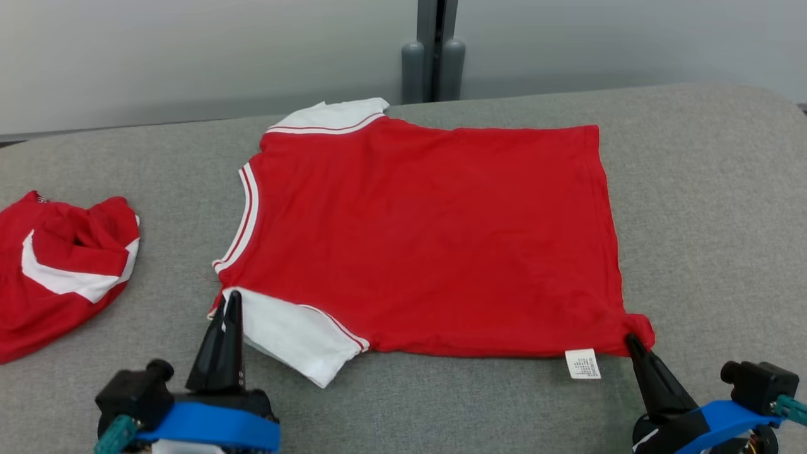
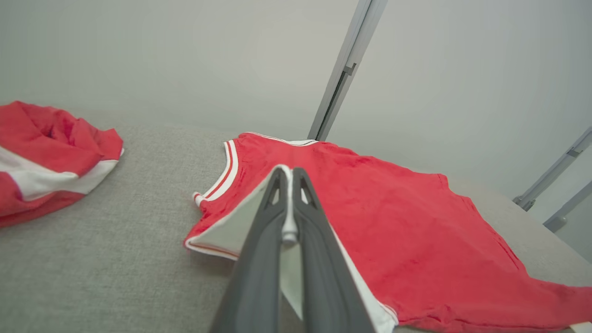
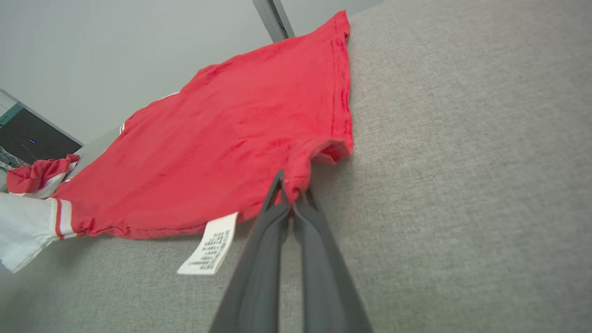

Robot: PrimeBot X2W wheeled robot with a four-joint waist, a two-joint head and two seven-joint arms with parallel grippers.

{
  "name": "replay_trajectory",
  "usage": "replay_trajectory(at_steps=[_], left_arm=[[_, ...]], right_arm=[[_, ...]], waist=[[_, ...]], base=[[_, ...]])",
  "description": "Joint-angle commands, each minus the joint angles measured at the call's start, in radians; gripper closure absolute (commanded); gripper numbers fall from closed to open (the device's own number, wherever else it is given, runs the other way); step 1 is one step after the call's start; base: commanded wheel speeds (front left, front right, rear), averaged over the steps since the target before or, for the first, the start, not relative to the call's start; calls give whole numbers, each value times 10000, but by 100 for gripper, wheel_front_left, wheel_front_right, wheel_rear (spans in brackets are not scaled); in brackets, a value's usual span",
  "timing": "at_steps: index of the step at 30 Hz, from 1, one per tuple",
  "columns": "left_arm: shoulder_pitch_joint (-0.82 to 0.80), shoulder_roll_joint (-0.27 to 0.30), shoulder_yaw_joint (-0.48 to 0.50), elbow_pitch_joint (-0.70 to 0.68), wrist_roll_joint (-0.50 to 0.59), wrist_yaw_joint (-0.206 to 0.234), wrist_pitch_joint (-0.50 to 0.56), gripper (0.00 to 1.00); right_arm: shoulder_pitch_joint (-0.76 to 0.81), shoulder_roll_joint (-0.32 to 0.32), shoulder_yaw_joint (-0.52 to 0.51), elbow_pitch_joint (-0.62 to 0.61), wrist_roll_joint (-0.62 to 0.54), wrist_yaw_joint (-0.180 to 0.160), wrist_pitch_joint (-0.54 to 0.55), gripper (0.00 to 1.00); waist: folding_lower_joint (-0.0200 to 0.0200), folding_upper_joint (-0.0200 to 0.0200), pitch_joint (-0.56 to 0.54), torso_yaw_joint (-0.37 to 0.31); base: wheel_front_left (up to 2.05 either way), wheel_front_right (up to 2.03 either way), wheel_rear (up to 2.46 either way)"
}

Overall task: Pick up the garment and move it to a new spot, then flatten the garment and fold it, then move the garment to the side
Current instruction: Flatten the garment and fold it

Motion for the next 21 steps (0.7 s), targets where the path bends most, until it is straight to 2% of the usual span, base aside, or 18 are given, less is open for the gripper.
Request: replay_trajectory(at_steps=[1, 10, 21], left_arm=[[-593, 153, 62, 84, 95, -69, 65, 100], [-2551, 541, 221, 962, 260, -286, 222, 100], [-4962, 882, 202, 2873, 430, -609, 75, 100]], right_arm=[[-270, 35, -27, -88, 91, 3, 91, 100], [-1480, 138, 128, -114, 390, 1, 274, 100], [-3474, -56, 288, 795, 616, 3, 116, 100]], waist=[[-1, 0, 192, -48], [-1, 0, 1134, -448], [-1, 0, 2052, -674]], base=[[0, 0, 0], [0, 0, 0], [0, 0, 0]])
